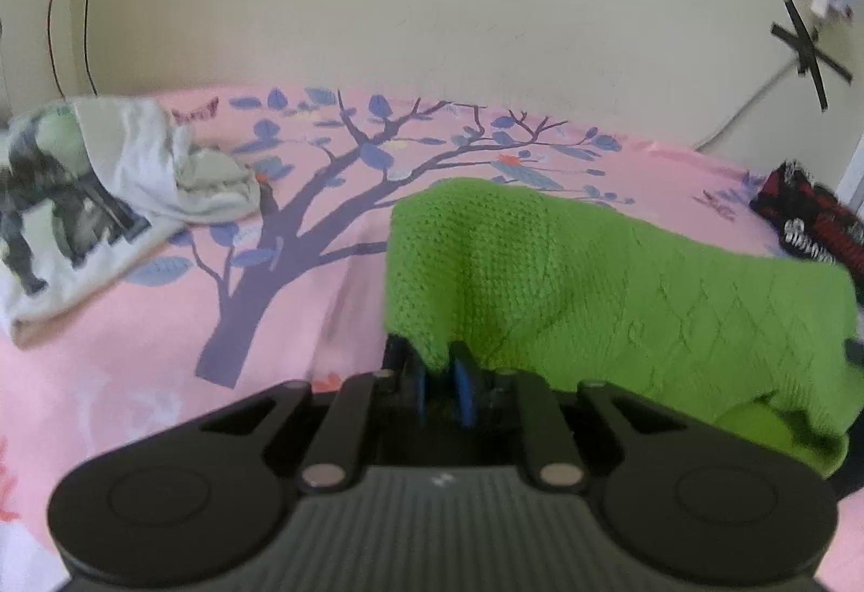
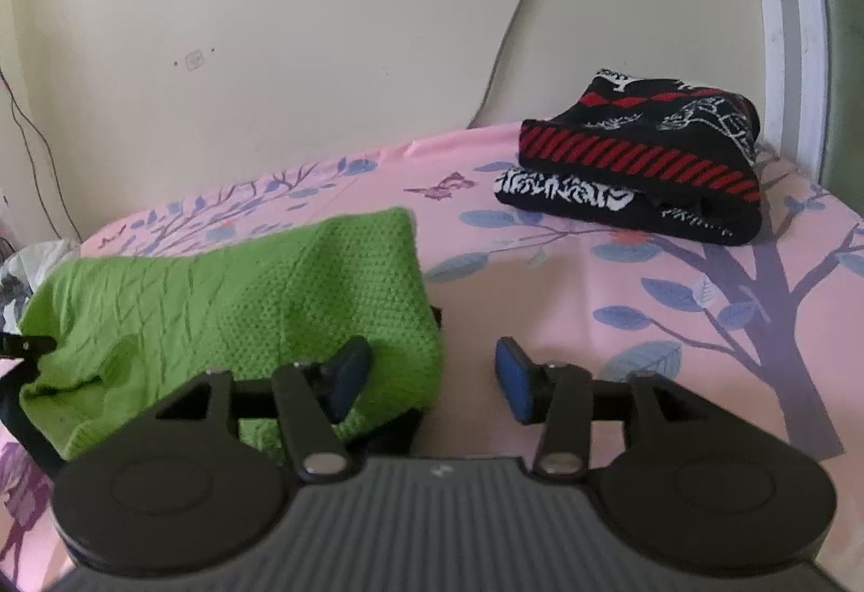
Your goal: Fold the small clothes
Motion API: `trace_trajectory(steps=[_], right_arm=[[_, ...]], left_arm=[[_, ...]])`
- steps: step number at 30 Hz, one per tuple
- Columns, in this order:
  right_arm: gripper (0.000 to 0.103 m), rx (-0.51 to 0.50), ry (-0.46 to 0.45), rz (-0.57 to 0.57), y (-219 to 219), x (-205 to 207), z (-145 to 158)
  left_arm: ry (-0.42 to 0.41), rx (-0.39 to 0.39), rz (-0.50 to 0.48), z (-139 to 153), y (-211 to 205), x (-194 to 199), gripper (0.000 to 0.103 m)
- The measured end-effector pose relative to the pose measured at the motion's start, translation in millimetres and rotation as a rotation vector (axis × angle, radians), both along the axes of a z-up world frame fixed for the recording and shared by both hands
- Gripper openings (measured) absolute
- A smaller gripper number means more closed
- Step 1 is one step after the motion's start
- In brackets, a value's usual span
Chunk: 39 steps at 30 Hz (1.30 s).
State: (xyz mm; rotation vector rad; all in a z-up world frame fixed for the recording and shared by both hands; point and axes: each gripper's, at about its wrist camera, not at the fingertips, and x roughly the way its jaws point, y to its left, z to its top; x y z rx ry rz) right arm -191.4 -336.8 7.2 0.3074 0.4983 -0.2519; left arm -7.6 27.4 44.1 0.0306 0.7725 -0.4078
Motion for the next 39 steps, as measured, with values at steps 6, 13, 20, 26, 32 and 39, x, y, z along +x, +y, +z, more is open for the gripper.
trace_trajectory(steps=[6, 13, 20, 26, 32, 39], right_arm=[[0.048, 0.019, -0.203, -0.002, 3, -33, 29], [0.041, -0.030, -0.204, 0.385, 84, 9, 59], [0.033, -0.033, -0.035, 0.607, 143, 74, 34], [0.028, -0.035, 0.036, 0.670, 146, 63, 14], [0.024, -0.028, 0.047, 0.669, 137, 49, 18], [0.026, -0.012, -0.002, 0.661, 135, 47, 30]], left_arm=[[-0.073, -0.099, -0.037, 36, 12, -12, 0.069], [0.065, -0.166, -0.051, 36, 7, 12, 0.007], [0.149, -0.162, -0.050, 5, 23, 1, 0.002], [0.165, -0.159, -0.005, -2, 38, 8, 0.002], [0.025, -0.254, 0.042, 40, 63, 4, 0.005], [-0.091, -0.282, -0.100, 85, 31, 2, 0.005]])
